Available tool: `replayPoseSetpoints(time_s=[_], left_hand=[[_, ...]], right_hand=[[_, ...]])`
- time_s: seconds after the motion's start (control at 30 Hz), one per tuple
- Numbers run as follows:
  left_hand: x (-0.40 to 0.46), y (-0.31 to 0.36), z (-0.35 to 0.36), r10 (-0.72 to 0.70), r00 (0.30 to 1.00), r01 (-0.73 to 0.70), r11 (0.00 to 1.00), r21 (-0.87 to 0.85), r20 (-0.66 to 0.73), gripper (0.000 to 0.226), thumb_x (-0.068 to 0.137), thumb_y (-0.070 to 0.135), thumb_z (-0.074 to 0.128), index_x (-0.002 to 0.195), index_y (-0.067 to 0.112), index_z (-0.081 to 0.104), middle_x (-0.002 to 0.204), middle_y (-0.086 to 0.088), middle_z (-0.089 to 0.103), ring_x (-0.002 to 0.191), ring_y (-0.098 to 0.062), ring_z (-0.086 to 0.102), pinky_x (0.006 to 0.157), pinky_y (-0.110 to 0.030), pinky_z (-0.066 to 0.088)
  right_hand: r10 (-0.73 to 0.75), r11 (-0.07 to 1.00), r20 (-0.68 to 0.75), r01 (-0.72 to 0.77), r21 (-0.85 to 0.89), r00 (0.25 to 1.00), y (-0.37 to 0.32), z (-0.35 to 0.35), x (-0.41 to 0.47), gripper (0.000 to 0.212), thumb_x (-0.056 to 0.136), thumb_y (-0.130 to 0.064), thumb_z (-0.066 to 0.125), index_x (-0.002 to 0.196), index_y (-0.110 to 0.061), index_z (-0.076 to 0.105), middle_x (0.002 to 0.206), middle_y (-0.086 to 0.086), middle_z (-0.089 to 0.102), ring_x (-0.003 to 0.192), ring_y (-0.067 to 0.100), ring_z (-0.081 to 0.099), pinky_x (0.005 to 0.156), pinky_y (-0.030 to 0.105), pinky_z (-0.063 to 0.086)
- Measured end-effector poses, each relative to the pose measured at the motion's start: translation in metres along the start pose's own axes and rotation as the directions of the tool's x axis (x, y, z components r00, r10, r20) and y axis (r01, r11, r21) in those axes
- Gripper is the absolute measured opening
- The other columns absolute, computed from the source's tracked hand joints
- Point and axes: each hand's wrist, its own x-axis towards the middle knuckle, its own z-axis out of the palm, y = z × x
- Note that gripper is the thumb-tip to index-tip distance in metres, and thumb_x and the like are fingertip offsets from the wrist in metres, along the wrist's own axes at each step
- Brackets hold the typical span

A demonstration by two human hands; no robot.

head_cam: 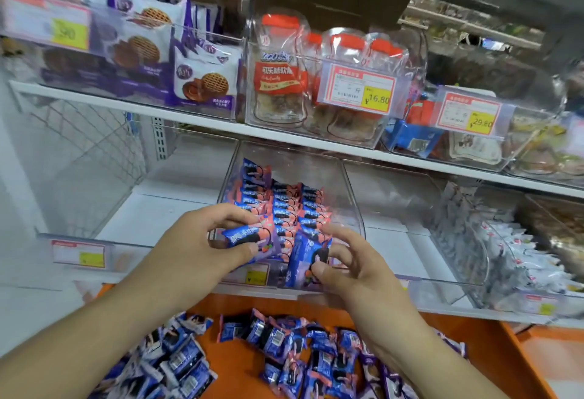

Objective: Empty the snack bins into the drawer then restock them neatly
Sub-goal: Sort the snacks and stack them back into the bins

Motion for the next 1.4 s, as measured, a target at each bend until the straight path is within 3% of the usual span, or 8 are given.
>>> replayPoseSetpoints(time_s=[0.23,0.37,0.63,0.77,1.0,1.17,1.3,1.4], left_hand=[[0.039,-0.012,-0.021,0.009,0.985,-0.007,1.0,0.007,-0.173,0.032,0.076,0.027,0.091,0.093,0.041,0.068,0.092,0.014,0.074,0.074,-0.009,0.072,0.071,-0.043,0.061],[0.046,-0.024,-0.024,0.018,0.979,-0.026,0.999,-0.036,-0.203,0.026,0.077,0.029,0.09,0.093,0.037,0.071,0.092,0.019,0.074,0.079,-0.003,0.072,0.075,-0.035,0.058],[0.057,-0.038,-0.023,0.049,0.977,-0.074,0.99,-0.12,-0.206,0.029,0.074,0.036,0.086,0.095,0.047,0.07,0.093,0.021,0.074,0.087,0.0,0.072,0.061,-0.012,0.054],[0.057,-0.038,-0.022,0.053,0.978,-0.081,0.988,-0.132,-0.201,0.026,0.074,0.036,0.086,0.095,0.042,0.072,0.094,0.019,0.075,0.088,0.0,0.072,0.065,-0.008,0.052],[0.05,-0.032,-0.024,0.039,0.98,-0.062,0.992,-0.114,-0.196,0.023,0.078,0.027,0.086,0.095,0.037,0.074,0.092,0.019,0.076,0.09,0.003,0.071,0.065,-0.005,0.049],[0.044,-0.018,-0.018,0.057,0.987,-0.067,0.996,-0.061,-0.148,0.026,0.078,0.035,0.085,0.1,0.041,0.072,0.096,0.021,0.076,0.091,-0.001,0.072,0.079,-0.031,0.059],[0.039,-0.007,-0.007,0.085,0.99,-0.087,0.996,-0.008,-0.108,0.031,0.08,0.032,0.085,0.105,0.042,0.07,0.099,0.027,0.074,0.091,0.002,0.071,0.081,-0.025,0.055],[0.044,-0.001,0.01,0.092,0.993,-0.089,0.995,0.044,-0.074,0.025,0.082,0.032,0.086,0.1,0.042,0.071,0.095,0.026,0.074,0.087,0.001,0.071,0.08,-0.027,0.056]], right_hand=[[-0.307,0.78,-0.093,0.194,-0.594,0.947,-0.015,0.011,0.076,0.026,0.087,-0.02,0.083,0.095,-0.037,0.065,0.098,-0.008,0.069,0.079,0.013,0.064,0.07,0.024,0.05],[-0.447,0.502,-0.037,0.216,-0.837,0.894,-0.013,0.018,0.173,0.032,0.085,-0.02,0.08,0.113,-0.033,0.07,0.101,-0.004,0.066,0.089,0.016,0.063,0.075,0.025,0.045],[-0.447,0.274,-0.037,0.097,-0.957,0.894,0.015,0.015,0.278,0.012,0.091,-0.019,0.066,0.087,-0.023,0.055,0.093,0.002,0.061,0.09,0.03,0.058,0.064,0.038,0.043],[-0.51,0.168,0.034,0.138,-0.976,0.86,0.031,0.01,0.284,0.009,0.088,-0.022,0.07,0.097,-0.022,0.069,0.109,0.0,0.064,0.109,0.03,0.054,0.083,0.039,0.048],[-0.473,0.271,-0.021,0.123,-0.955,0.881,0.027,0.012,0.264,0.035,0.088,-0.02,0.071,0.122,-0.025,0.071,0.129,0.002,0.056,0.126,0.03,0.044,0.101,0.036,0.043],[-0.552,0.204,0.099,0.25,-0.947,0.828,-0.008,0.007,0.196,0.039,0.083,-0.014,0.068,0.122,-0.011,0.067,0.12,0.015,0.065,0.114,0.038,0.056,0.099,0.045,0.049],[-0.574,0.091,0.098,0.183,-0.979,0.813,-0.021,-0.04,0.131,0.046,0.082,-0.015,0.069,0.127,-0.012,0.062,0.128,0.01,0.06,0.121,0.032,0.05,0.101,0.039,0.045],[-0.471,0.213,0.029,0.145,-0.966,0.882,-0.005,-0.079,0.105,0.047,0.093,-0.035,0.068,0.137,-0.02,0.06,0.14,-0.001,0.059,0.129,0.02,0.053,0.105,0.025,0.042]])
